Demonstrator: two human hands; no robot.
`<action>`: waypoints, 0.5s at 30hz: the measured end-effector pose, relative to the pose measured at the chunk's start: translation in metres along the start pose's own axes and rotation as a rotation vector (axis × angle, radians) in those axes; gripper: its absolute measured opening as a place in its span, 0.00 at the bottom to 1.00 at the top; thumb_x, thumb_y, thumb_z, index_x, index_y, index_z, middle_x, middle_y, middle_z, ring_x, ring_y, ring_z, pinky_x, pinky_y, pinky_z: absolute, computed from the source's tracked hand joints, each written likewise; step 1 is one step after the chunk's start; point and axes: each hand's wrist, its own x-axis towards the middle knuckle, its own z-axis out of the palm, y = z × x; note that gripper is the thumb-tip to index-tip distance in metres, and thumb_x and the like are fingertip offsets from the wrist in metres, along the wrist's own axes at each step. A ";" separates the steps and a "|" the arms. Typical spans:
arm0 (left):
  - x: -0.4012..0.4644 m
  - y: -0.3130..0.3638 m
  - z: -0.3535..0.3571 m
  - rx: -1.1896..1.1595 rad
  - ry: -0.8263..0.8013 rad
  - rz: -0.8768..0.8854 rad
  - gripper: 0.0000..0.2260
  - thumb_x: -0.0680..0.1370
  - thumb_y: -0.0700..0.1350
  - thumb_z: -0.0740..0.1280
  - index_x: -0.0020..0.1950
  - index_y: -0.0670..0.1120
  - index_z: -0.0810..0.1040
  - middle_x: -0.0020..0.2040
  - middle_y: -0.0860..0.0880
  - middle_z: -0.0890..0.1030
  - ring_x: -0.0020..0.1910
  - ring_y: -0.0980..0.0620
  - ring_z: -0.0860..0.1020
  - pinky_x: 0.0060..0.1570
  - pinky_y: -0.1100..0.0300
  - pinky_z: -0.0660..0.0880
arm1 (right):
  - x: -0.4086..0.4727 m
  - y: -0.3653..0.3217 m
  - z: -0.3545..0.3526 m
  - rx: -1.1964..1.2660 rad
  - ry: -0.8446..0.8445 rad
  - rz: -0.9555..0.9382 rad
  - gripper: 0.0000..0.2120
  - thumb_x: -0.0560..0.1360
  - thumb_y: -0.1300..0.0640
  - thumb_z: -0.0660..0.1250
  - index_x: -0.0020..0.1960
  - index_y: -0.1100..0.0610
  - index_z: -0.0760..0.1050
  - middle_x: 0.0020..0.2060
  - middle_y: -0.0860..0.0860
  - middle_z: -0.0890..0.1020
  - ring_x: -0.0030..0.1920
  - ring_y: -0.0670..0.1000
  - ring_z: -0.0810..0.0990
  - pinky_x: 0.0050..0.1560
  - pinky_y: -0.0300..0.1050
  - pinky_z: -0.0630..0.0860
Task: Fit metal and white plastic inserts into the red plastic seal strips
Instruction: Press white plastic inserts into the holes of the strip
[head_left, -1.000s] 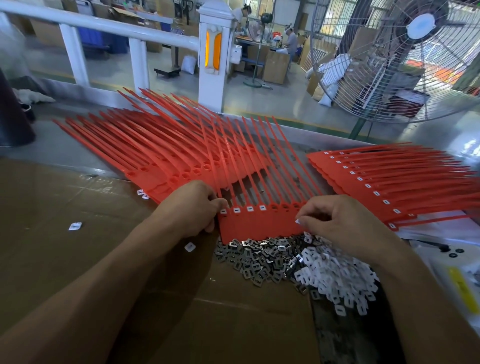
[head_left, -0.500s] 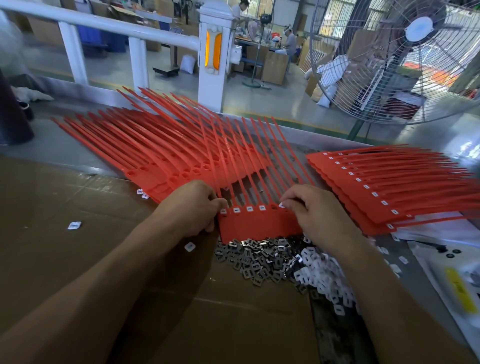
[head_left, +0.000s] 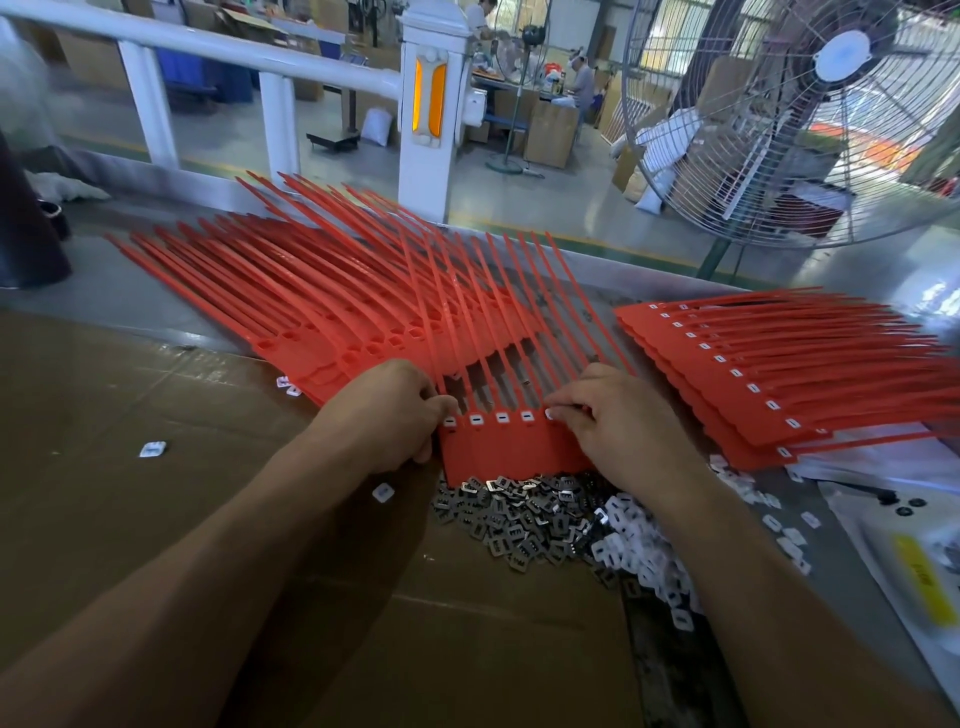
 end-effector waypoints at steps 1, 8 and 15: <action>0.000 0.000 0.000 0.000 -0.001 -0.003 0.14 0.83 0.56 0.64 0.44 0.49 0.81 0.27 0.52 0.82 0.18 0.60 0.72 0.21 0.65 0.66 | -0.001 0.000 0.000 -0.008 -0.010 -0.010 0.09 0.82 0.53 0.68 0.59 0.49 0.85 0.49 0.46 0.79 0.52 0.49 0.78 0.56 0.52 0.76; -0.001 0.002 -0.001 -0.003 -0.004 -0.014 0.14 0.83 0.55 0.64 0.44 0.49 0.81 0.27 0.52 0.81 0.18 0.60 0.72 0.20 0.66 0.66 | -0.008 0.001 -0.003 -0.051 -0.057 -0.050 0.18 0.84 0.59 0.62 0.72 0.49 0.77 0.55 0.48 0.78 0.56 0.49 0.77 0.56 0.51 0.78; -0.001 0.002 -0.001 0.001 -0.002 -0.008 0.14 0.83 0.55 0.64 0.44 0.48 0.81 0.26 0.52 0.81 0.18 0.60 0.72 0.18 0.68 0.64 | -0.016 0.002 -0.010 0.017 -0.025 0.007 0.16 0.83 0.62 0.62 0.64 0.52 0.83 0.54 0.46 0.79 0.55 0.46 0.79 0.59 0.48 0.77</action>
